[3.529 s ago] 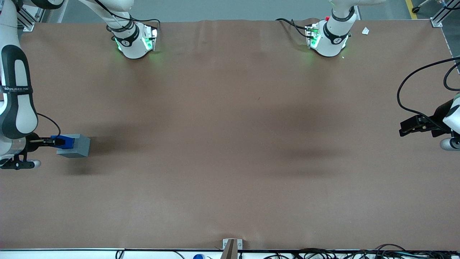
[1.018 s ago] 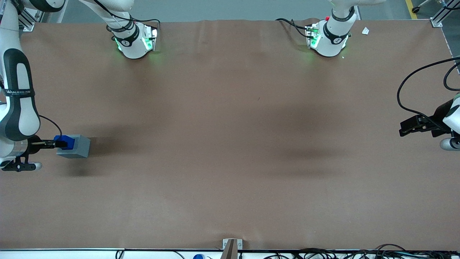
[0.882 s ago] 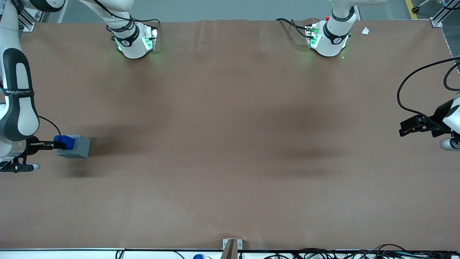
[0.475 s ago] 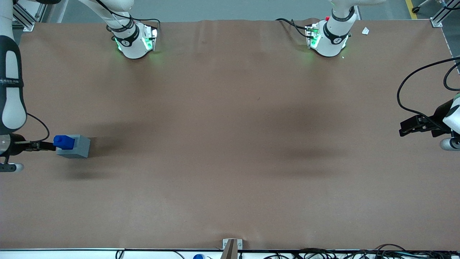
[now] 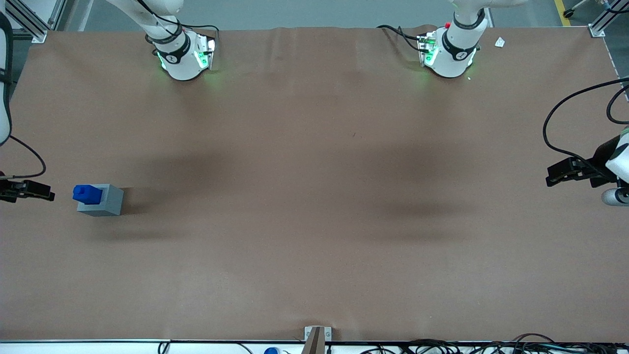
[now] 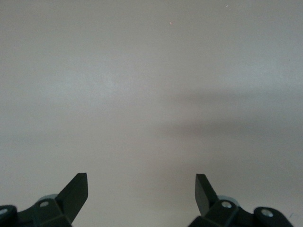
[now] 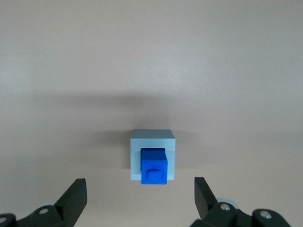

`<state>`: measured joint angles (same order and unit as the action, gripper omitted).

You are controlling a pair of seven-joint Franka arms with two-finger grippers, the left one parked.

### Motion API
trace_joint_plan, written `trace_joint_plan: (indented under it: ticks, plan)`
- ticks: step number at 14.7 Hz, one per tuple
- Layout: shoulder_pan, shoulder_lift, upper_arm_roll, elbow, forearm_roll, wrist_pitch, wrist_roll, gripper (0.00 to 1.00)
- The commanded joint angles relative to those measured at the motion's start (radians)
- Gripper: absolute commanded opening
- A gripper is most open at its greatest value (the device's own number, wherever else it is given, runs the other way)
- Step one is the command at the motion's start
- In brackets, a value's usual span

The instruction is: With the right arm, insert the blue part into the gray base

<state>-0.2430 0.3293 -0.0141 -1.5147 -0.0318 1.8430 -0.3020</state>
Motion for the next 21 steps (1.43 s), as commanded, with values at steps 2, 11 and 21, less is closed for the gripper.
trace_joint_plan:
  ticks: [2,11,21]
  plan:
    - [0.045,-0.110,-0.001,-0.035,0.015,-0.053,0.024,1.00]
    - [0.142,-0.245,0.000,-0.030,0.013,-0.177,0.112,1.00]
    - [0.133,-0.332,-0.017,-0.039,0.125,-0.243,0.253,1.00]
